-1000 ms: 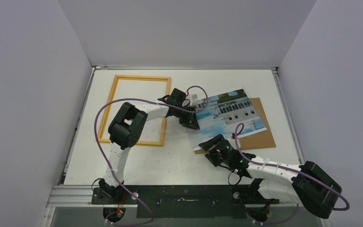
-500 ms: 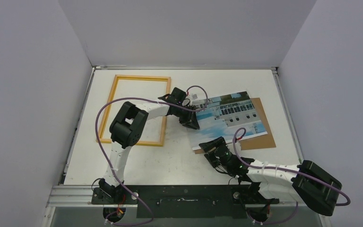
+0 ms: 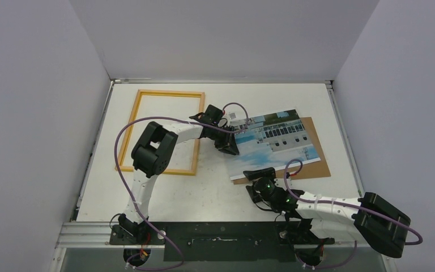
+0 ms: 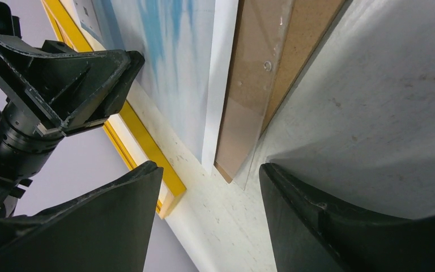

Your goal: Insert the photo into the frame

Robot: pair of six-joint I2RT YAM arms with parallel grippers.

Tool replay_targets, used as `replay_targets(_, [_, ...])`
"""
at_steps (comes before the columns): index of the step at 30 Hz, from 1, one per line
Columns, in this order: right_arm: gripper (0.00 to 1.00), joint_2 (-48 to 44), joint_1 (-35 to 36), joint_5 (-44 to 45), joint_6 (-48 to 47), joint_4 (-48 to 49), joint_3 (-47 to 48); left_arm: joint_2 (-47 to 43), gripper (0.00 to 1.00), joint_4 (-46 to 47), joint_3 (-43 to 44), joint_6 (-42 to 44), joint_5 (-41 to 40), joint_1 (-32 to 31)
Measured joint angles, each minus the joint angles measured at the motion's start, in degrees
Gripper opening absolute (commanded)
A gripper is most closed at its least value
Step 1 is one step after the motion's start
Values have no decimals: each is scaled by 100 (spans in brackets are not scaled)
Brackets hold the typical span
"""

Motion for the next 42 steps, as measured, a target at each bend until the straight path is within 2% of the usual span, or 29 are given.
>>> replay_targets(18, [63, 564, 87, 332, 264, 352, 216, 63, 23, 15, 2, -87, 127, 35])
replay_targets(32, [53, -9, 186, 962, -986, 1147, -522, 186, 23, -28, 83, -219, 258, 37])
replay_targets(37, [41, -9, 208, 964, -1388, 1318, -592, 192, 23, -26, 87, -225, 262, 37])
replay_targets(42, [38, -81, 212, 957, -1589, 1296, -625, 201, 23, -26, 87, -225, 260, 35])
